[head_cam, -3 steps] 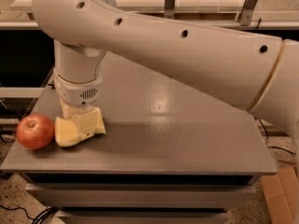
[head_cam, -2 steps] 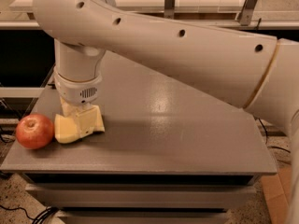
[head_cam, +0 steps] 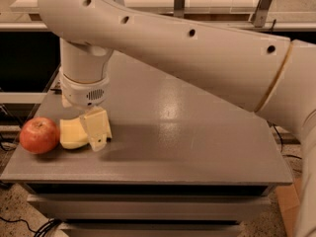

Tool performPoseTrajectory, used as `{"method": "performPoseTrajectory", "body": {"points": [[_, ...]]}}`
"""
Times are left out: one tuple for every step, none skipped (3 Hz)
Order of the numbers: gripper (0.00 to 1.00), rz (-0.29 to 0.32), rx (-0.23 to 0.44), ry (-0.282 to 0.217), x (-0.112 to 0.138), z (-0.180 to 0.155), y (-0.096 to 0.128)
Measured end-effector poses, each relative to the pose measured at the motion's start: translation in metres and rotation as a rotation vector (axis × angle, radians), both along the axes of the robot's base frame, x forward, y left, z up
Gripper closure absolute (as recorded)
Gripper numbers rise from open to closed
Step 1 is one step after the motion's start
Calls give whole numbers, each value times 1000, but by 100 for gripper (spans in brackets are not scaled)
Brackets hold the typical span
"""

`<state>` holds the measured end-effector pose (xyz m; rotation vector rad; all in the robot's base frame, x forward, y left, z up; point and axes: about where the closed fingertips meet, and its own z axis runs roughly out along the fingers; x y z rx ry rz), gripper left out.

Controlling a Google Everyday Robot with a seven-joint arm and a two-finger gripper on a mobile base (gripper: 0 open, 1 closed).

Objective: Move sponge near apple

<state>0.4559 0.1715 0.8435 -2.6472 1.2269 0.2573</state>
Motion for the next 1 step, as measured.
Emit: {"method": "performPoseTrajectory", "body": {"points": [[0,4,-1,2,2,1,-1]]}}
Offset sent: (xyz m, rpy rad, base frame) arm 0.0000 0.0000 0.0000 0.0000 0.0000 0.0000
